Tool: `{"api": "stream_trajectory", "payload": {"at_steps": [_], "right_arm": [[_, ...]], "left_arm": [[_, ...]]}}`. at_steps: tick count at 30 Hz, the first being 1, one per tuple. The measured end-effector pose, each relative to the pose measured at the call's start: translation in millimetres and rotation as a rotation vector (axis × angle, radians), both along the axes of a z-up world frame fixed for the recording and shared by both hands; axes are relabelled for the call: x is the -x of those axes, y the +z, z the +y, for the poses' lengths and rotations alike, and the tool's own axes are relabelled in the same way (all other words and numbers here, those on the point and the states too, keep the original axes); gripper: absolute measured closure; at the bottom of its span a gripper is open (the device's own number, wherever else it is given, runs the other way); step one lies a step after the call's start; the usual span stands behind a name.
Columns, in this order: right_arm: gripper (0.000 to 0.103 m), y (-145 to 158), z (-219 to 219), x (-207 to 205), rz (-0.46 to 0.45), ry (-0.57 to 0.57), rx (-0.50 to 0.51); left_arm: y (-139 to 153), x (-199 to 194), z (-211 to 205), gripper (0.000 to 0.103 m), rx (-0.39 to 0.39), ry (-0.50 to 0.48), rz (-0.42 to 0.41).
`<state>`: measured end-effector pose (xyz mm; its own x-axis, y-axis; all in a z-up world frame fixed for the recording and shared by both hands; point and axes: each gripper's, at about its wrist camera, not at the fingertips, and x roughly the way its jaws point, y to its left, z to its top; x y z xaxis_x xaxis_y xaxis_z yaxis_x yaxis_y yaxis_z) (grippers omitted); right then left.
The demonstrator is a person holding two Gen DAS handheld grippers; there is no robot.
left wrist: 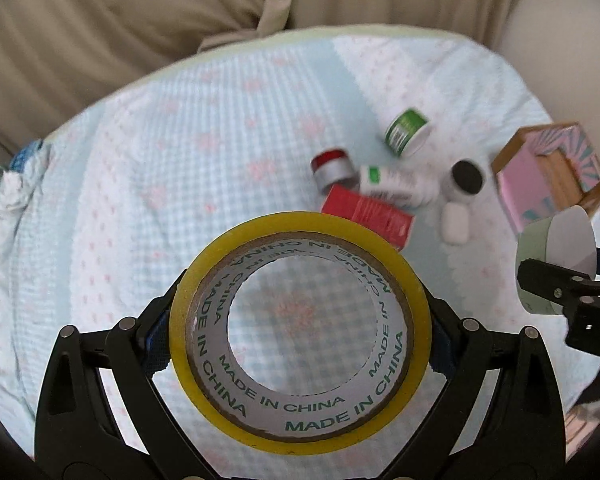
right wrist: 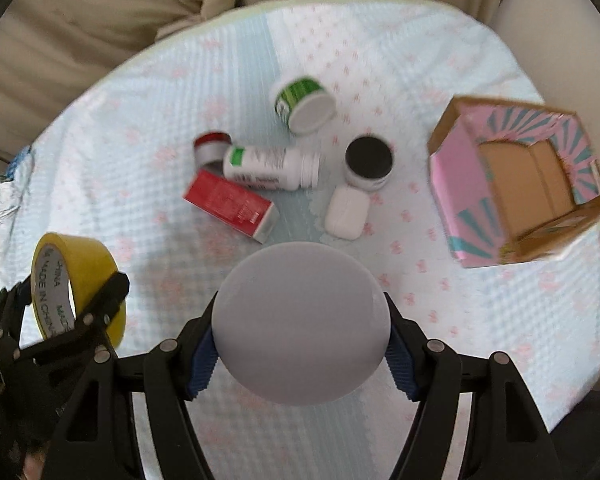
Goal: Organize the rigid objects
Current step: 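Carry the tape roll and white lid into the cardboard box and release both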
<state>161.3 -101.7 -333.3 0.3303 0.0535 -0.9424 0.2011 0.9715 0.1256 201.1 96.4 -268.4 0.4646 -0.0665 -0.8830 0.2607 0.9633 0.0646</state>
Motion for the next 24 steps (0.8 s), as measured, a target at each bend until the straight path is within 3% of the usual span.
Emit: {"api": "stream_trajectory", "payload": {"at_steps": [7, 14, 19, 24], "right_arm": [[0.036, 71, -11, 25, -0.053, 0.006, -0.045], [0.036, 119, -63, 32, -0.095, -0.004, -0.061], [0.036, 137, -115, 35, -0.117, -0.013, -0.07], [0.036, 139, -181, 28, -0.131, 0.025, -0.075]], "left_arm": [[71, 9, -21, 0.007, 0.08, -0.003, -0.019], [124, 18, -87, 0.007, 0.124, -0.078, -0.073], [142, 18, -147, 0.007, 0.143, -0.08, -0.076], [139, 16, -214, 0.007, 0.146, -0.037, -0.062]]}}
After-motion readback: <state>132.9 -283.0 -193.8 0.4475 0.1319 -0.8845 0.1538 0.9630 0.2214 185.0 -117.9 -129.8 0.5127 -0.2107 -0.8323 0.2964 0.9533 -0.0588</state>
